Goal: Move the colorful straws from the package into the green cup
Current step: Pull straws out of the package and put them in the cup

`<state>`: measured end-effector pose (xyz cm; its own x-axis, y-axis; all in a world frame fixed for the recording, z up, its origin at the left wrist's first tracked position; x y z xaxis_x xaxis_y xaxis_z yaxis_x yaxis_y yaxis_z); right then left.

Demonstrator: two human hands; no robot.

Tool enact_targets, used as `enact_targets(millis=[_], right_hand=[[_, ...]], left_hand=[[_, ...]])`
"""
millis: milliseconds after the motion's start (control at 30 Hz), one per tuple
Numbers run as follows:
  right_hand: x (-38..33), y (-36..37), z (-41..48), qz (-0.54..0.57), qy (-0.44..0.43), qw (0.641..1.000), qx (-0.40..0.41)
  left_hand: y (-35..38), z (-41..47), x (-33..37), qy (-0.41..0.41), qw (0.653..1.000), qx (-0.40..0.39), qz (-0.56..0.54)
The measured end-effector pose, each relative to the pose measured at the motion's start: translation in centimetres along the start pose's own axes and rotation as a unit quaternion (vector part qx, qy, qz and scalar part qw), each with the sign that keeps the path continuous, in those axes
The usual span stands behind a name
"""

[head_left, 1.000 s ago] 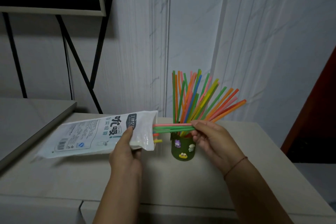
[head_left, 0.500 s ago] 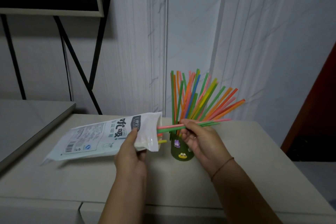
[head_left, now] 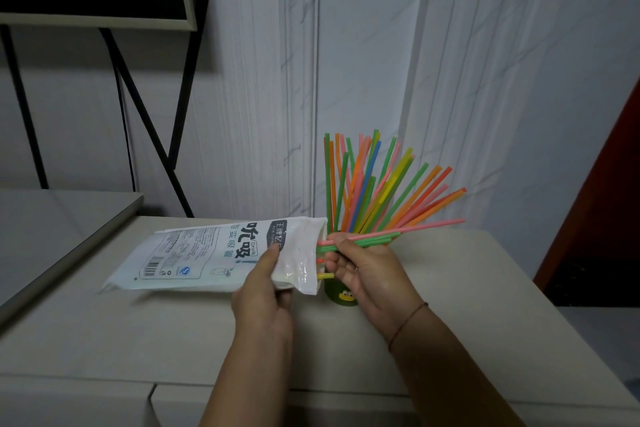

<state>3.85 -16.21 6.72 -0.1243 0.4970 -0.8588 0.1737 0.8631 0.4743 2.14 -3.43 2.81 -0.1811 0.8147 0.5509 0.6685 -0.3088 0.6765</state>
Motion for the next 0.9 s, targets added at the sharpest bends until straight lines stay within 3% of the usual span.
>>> enact_targets(millis=[500,900], right_hand=[[-6.3,-7.0,1.7,0.005,-0.104,0.985,0.136],[-7.3,-8.6,2.2,-0.005,-0.114,0.984,0.139]], left_hand=[[-1.3,1.2,2.2,-0.007,0.997,0.06,-0.054],[-1.4,1.2,2.0,-0.002,0.997,0.073,-0.03]])
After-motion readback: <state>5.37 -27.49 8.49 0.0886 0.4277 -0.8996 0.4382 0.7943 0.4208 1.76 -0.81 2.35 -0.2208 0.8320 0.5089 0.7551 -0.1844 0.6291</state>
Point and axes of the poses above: each hand's wrist, its own z-axis towards the middle knuckle, its own y-axis out of the palm, x = y × z, the point moved 5 cm from there along z, towards the middle knuckle, and after that the axes turned 11 degrees about x, right-handed, at the moved point
